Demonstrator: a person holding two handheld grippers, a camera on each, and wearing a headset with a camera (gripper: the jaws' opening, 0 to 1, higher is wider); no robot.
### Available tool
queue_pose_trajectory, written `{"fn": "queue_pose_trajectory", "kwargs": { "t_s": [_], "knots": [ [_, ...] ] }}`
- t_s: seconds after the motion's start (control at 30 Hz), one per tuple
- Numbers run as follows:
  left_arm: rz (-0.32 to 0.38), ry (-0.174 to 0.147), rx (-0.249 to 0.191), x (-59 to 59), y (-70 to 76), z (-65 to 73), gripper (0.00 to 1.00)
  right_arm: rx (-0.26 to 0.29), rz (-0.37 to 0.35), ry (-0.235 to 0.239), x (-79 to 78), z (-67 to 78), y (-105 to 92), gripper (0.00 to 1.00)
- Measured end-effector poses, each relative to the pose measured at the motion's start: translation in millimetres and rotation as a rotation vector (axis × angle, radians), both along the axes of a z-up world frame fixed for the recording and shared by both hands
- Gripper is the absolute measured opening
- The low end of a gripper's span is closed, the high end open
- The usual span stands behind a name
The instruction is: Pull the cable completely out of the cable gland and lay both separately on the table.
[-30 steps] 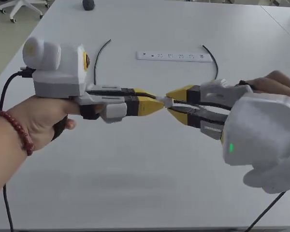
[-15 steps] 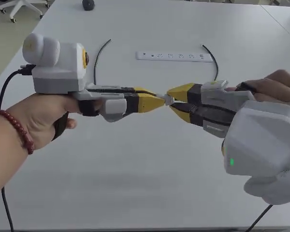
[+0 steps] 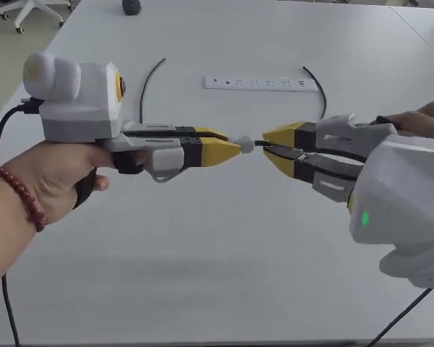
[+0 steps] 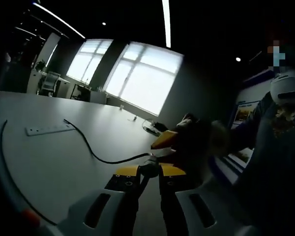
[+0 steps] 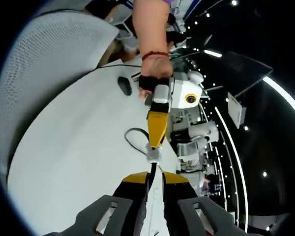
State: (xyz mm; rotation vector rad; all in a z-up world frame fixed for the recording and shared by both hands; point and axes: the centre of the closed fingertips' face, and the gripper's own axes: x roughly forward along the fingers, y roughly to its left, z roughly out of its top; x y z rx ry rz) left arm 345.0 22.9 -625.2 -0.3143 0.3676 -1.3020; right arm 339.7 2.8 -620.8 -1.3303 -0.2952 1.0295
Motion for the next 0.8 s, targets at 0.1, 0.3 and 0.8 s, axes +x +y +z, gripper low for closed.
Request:
{"fn": "queue_pose_trajectory", "kwargs": {
  "t_s": [0.1,0.3,0.8],
  "knots": [
    [-0.012,-0.018,0.021,-3.8,-0.9,-2.1,0.15,0.013,-0.019,0.095,0.2,-8.9,1.1,0.07],
    [-0.017,-0.046,0.052,-6.2,-1.0,-4.8,0.15,0.005,-0.017,0.120,-2.7,-14.4,5.3,0.03],
    [-0.025,-0.109,0.106,-7.3,-0.5,-7.5,0.15,-0.004,-0.025,0.153,-4.0,-18.9,6.7,0.00]
  ]
}}
